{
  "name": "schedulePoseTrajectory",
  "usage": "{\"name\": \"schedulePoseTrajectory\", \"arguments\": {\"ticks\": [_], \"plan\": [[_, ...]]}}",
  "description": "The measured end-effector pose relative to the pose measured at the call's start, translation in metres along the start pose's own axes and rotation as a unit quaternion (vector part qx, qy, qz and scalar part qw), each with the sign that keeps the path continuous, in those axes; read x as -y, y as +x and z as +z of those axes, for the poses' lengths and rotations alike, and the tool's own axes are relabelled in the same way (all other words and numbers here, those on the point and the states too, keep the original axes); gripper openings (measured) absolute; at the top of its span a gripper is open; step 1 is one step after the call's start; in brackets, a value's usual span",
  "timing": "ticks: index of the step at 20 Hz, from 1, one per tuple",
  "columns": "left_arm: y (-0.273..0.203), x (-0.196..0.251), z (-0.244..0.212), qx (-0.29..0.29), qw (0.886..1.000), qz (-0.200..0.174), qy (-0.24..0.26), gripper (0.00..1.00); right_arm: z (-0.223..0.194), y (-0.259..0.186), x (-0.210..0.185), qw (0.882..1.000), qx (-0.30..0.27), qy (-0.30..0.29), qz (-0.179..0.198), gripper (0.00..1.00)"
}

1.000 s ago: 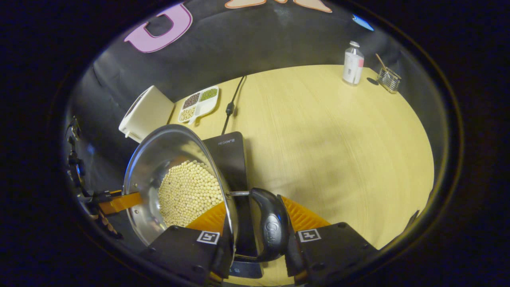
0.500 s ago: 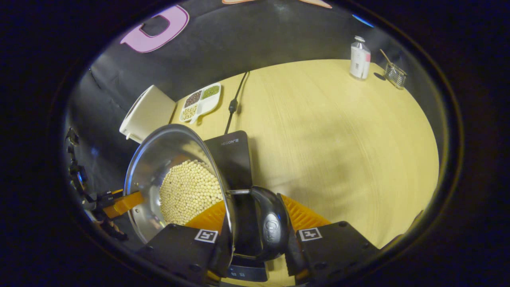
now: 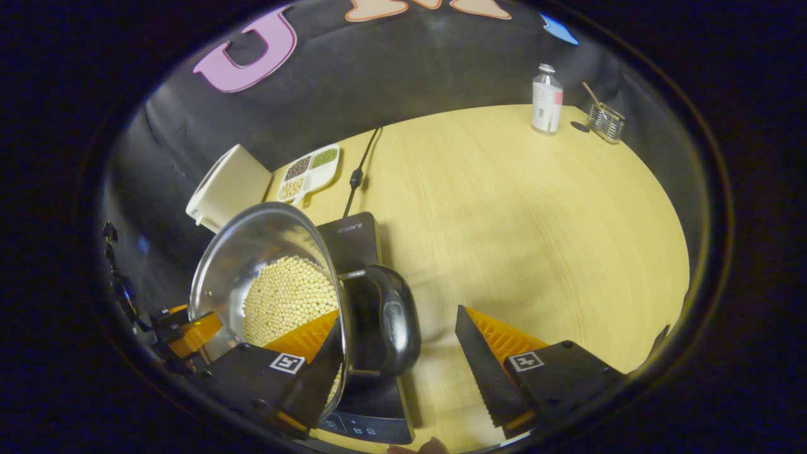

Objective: First push the handle of the pot to place it horizontally, then grasp the pot with both hands and set it on the induction cooktop.

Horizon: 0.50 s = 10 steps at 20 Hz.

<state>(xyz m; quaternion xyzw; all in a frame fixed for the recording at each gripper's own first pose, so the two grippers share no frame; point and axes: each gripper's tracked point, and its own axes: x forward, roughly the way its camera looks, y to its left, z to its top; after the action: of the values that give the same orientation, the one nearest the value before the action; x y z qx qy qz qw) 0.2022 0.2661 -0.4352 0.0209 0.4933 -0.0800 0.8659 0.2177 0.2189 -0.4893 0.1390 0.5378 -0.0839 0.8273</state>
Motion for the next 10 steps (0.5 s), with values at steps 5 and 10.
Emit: {"name": "schedulePoseTrajectory", "arguments": {"ticks": [5, 10], "plan": [[-0.032, -0.007, 0.018, 0.065, 0.997, 0.032, 0.008, 0.99, 0.028, -0.045, 0.012, 0.996, 0.079, 0.028, 0.002, 0.94], [-0.078, 0.007, 0.043, 0.152, 0.987, 0.056, 0.015, 0.99, 0.052, -0.104, 0.047, 0.988, 0.152, 0.039, 0.006, 0.93]]}}
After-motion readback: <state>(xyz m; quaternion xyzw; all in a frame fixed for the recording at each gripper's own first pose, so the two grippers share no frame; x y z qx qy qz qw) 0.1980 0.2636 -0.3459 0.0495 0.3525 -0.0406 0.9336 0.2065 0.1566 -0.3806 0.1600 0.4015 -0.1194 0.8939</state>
